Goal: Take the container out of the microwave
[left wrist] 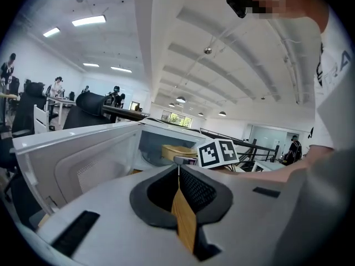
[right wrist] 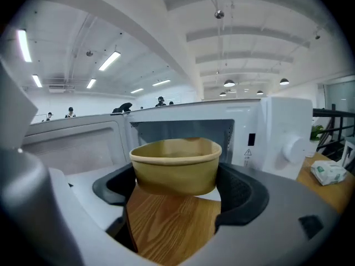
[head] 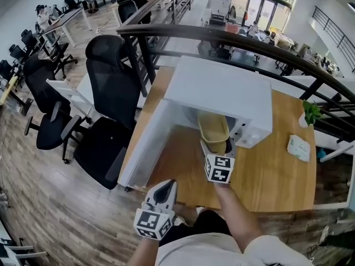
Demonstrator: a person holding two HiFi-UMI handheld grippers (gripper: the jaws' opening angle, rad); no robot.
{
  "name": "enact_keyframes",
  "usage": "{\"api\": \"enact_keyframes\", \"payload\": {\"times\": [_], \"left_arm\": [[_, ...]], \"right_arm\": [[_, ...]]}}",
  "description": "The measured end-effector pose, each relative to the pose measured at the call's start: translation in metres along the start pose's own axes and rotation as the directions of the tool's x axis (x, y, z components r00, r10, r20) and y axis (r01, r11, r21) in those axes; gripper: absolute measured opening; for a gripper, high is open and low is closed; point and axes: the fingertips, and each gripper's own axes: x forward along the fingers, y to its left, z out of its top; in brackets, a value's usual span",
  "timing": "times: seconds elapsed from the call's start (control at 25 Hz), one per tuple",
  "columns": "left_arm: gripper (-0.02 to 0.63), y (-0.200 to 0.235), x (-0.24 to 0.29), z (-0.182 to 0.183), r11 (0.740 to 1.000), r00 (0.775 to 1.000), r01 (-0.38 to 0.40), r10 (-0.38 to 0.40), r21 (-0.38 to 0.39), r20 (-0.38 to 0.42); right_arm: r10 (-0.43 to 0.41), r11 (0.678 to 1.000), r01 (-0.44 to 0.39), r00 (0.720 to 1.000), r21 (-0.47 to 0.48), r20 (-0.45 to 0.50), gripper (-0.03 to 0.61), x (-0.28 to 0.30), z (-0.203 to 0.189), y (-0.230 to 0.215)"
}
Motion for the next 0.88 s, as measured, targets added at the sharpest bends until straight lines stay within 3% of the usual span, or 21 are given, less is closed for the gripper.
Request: {"api": "enact_keyframes", "payload": {"times": [0.48,0.88], "left_arm": [[0.037,-0.031,-0.048,-0.005,0.998,0.998,0.049,-0.051,0.042,0.041],[0.037,-0.078,-0.052,-0.001,0.992,0.995,0.085,-0.09,0.089,0.051]], "right_arm": [[0.075,0.997,-0.075,0.997,-0.017,0.029,0.479,-0.131,-0.016,0.025],[0.064,0.998,-0.065,0.993,0.008,0.096,0.479,-0.216,-0.014,-0.012]]}}
